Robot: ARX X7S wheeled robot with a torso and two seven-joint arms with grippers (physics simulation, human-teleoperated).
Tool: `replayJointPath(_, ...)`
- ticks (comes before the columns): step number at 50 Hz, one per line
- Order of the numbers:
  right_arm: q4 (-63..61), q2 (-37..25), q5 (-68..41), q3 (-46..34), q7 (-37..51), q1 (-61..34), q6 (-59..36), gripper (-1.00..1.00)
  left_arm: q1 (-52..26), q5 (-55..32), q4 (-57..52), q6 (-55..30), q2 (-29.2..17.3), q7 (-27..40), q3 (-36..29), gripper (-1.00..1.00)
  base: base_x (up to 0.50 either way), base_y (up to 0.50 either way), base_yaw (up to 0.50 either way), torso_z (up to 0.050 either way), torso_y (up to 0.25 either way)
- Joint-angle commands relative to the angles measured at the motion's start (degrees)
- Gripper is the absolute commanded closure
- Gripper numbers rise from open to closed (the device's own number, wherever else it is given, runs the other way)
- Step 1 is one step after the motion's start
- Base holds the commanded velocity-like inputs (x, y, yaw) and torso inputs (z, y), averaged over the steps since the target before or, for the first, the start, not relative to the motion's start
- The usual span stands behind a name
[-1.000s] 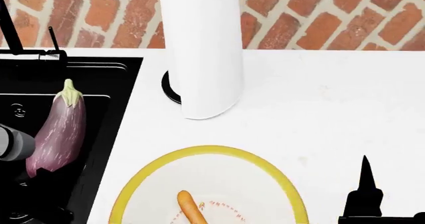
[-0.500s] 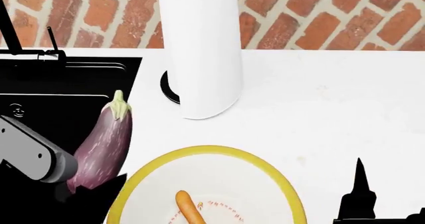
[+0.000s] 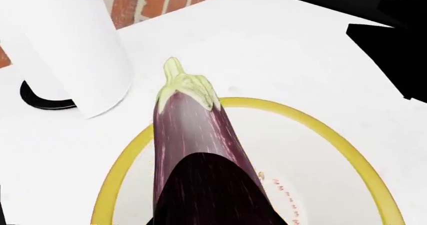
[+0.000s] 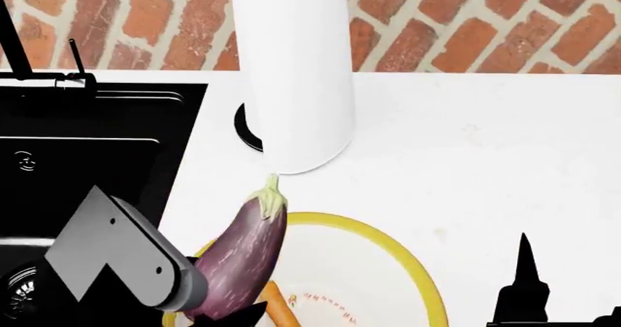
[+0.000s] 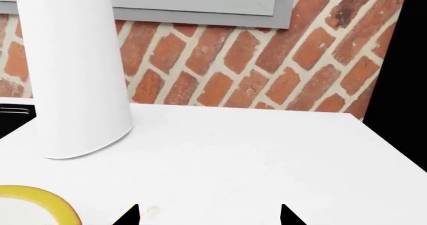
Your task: There is a mixed pile of frozen fruits and vegetables on the counter. Locate all the frozen vegetables and place the items in a bowl on the counter. Take all the frozen fruits and defrost them in a running sink.
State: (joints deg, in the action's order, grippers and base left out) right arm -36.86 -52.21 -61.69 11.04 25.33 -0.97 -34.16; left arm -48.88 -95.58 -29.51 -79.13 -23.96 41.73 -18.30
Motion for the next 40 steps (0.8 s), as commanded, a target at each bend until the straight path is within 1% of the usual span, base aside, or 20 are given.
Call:
replayJointPath(1,0.1,0.0,-0.2,0.1,-0.1,0.1,0.0,-1.0,0.1,3.7,0.9,0.3,2.7,-2.4,-3.7,1.0,0.0,0.0,0.0,0.0,0.0)
replayJointPath(5,0.1,0.0,0.0,0.2,-0.2,0.6,0.1,-1.0,0.5,4.2,0.5,0.3,3.4,-2.5,-5.0,1.0,0.0,0.0,0.0,0.0,0.0)
replayJointPath(13,0.6,0.6,0.8,-0.3,-0.7,0.9,0.6,-1.0,1.6,9.1,0.8,1.0,4.6,-5.4,-7.9,1.0,0.0,0.0,0.0,0.0,0.0)
replayJointPath(23,0.8,1.1,1.6,-0.4,-1.0,2.1,1.1,-1.0,3.6,15.2,1.7,3.1,4.5,-10.0,-10.9,1.0,0.0,0.0,0.0,0.0,0.001)
replayJointPath(34,1.3,1.3,1.9,-0.9,-1.4,2.0,1.1,-1.0,4.3,16.4,1.8,3.9,4.3,-10.5,-12.5,1.0,0.0,0.0,0.0,0.0,0.0)
replayJointPath(40,1.4,1.6,2.2,-1.1,-1.7,2.3,1.3,-1.0,3.9,15.2,1.7,3.6,4.1,-9.6,-12.6,1.0,0.0,0.0,0.0,0.0,0.0)
